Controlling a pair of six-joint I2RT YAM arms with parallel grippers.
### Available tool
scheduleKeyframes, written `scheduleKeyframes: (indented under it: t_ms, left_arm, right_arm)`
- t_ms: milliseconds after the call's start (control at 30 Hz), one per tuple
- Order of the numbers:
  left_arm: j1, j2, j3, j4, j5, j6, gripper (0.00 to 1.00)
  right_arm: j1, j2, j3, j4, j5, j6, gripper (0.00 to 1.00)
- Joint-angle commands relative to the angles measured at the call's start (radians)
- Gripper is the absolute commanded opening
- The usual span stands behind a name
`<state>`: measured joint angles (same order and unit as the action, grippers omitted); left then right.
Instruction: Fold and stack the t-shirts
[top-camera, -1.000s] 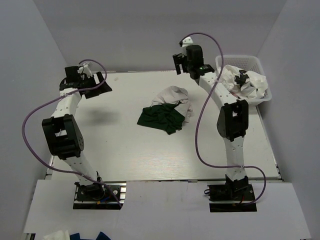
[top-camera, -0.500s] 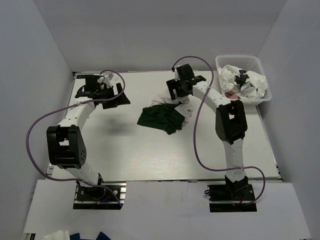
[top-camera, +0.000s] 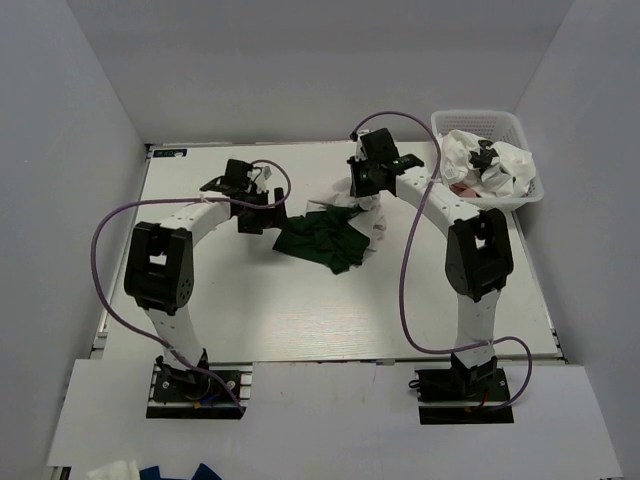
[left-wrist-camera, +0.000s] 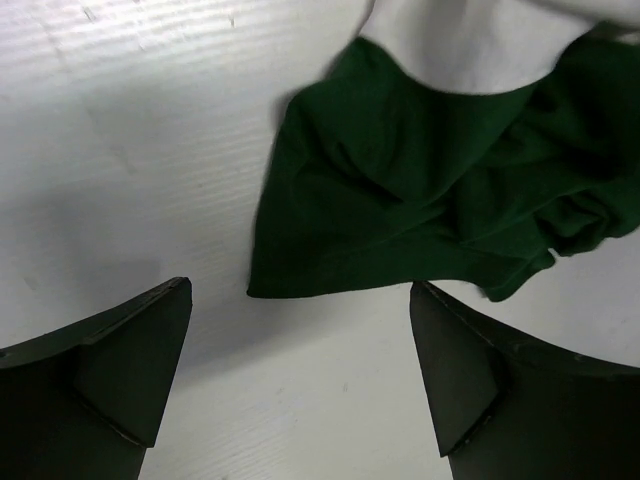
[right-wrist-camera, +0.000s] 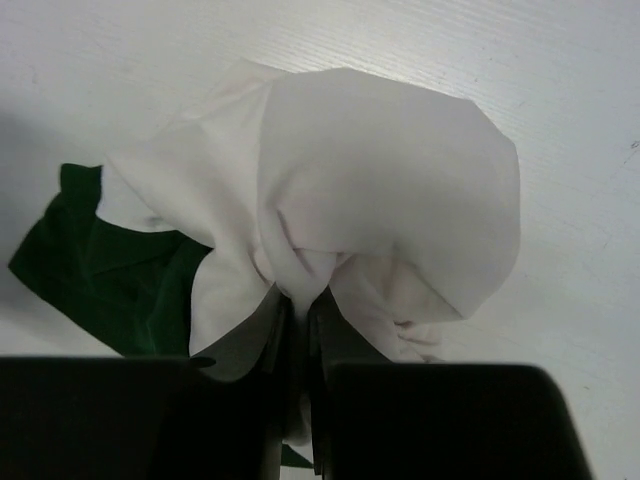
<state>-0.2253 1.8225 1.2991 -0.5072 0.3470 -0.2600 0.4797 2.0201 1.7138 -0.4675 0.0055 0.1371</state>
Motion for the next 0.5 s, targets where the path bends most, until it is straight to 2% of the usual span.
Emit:
scheduleKeyframes:
  t_ms: [0,133,167,300,333,367,400,467]
  left_arm:
    - [-0.032,0.036,0.043,-0.03,-0.098,-0.024,1.0]
    - [-0.085,0.113,0.088,-0.083,-0.157,-0.024,0.95]
    - [-0.11,0.113,0.088,-0.083,-0.176,-0.024,0.94]
    - [-0.18,0.143,0.075,-0.108,-0.249,-0.024,0.88]
    - [-0.189,0.152,0.066,-0.108,-0.258,-0.024,0.81]
    - [-0.198,0.152,0.046,-0.108,-0.267,-0.034,0.77]
    - [-0.212,0.165,0.037,-0.097,-0.267,-0.044,0.73]
    - [-0.221,0.179,0.023,-0.085,-0.267,-0.044,0.41]
  right_arm:
    - [-0.004,-0.076,-0.008,0.047,-0.027,0.061,0.0]
    - [-0.006,-0.083,-0.011,0.029,-0.024,0.101,0.0]
    - [-0.006,-0.083,-0.011,0.014,-0.021,0.107,0.12]
    - [-0.009,-0.095,-0.031,0.004,0.03,0.127,0.29]
    - [-0.009,-0.109,-0.033,0.0,0.033,0.13,0.33]
    - [-0.012,-0.119,-0.043,-0.006,0.034,0.13,0.41]
    - [-0.01,-0.127,-0.065,-0.007,0.039,0.134,0.56]
    - [-0.009,-0.187,-0.113,0.003,0.039,0.134,0.8]
